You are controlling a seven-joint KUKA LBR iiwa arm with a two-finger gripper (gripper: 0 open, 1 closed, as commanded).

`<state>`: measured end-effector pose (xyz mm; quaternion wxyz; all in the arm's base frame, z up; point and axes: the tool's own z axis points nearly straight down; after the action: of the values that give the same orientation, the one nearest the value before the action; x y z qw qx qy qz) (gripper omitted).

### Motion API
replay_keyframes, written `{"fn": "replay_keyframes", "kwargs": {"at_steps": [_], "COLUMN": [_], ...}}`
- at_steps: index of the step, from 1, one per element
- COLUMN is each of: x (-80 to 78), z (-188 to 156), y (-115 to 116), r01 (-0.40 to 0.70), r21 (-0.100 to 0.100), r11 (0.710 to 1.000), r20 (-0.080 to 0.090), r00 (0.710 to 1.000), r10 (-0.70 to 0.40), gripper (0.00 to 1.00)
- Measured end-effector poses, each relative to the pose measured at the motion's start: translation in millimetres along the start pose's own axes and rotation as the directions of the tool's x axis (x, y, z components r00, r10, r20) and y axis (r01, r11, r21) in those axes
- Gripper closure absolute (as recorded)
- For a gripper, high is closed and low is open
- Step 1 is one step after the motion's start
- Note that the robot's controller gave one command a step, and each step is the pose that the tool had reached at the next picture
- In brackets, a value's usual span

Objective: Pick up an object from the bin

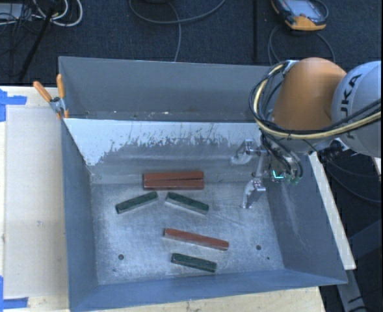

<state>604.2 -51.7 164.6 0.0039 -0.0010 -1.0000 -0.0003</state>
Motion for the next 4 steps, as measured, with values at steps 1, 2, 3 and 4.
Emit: {"fn": "replay_keyframes", "kwargs": {"at_steps": [1,2,3,4], "x": [-1.7,30.8,31.8,31.8], "z": [-5,88,90,90], "y": [0,45,45,45], "r01": [0.001,0.1,0.102,0.102], "r21": [0.001,0.002,0.002,0.002], "r11": [1.0,0.995,0.995,0.995], "r20": [0.007,0.018,0.015,0.016], "r00": [1.0,0.995,0.995,0.995], "r10": [-0.001,-0.1,-0.102,-0.102], "gripper": [0.0,1.0,0.0,0.0]}}
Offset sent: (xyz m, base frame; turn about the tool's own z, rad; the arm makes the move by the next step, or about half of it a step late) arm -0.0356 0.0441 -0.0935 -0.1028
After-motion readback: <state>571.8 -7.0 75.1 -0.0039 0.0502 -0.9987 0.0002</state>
